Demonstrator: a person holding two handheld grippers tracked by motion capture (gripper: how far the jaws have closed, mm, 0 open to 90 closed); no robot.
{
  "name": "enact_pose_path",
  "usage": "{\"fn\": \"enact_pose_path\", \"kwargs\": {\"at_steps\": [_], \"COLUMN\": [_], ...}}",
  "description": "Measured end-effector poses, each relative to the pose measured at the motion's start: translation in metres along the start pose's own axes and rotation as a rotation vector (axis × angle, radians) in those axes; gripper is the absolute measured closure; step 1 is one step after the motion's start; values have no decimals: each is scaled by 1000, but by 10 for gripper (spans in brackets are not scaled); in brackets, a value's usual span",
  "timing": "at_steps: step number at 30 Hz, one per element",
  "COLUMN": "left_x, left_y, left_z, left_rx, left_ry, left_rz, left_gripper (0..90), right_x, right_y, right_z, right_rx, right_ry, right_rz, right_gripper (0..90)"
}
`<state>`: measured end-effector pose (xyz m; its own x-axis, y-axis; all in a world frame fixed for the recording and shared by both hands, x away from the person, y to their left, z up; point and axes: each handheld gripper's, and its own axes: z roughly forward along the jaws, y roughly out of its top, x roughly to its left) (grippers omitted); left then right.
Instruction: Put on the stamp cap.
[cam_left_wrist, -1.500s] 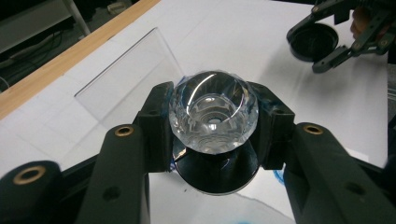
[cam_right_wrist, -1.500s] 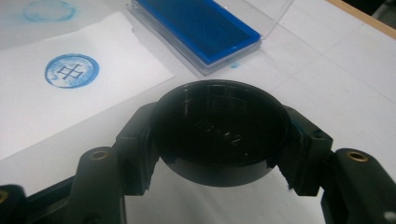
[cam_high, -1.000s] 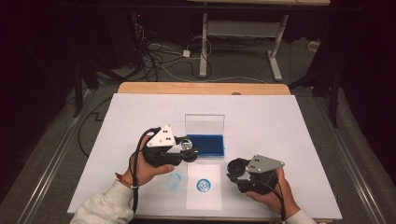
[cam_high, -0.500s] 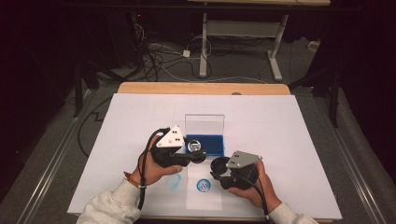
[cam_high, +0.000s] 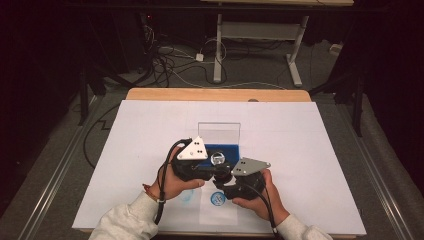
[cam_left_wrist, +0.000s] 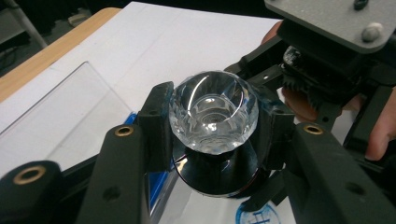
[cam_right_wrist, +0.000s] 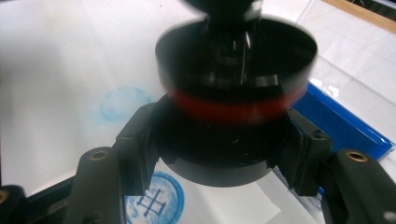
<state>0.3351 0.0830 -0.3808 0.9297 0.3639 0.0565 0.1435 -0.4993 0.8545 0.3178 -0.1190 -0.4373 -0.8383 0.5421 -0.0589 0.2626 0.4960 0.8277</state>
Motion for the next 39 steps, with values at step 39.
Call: {"fn": "enact_pose_path", "kwargs": {"at_steps": [39], "left_x": [0], "left_y": [-12], "left_z": [11], "left_rx": [-15], "left_ry": [-73], "left_rz": [-64], "left_gripper": [546], "right_x": [2], "right_y": [-1], "right_z": [-2], "right_rx": [35], "right_ry": [-60], "right_rz": [-37], "right_gripper": [386]}}
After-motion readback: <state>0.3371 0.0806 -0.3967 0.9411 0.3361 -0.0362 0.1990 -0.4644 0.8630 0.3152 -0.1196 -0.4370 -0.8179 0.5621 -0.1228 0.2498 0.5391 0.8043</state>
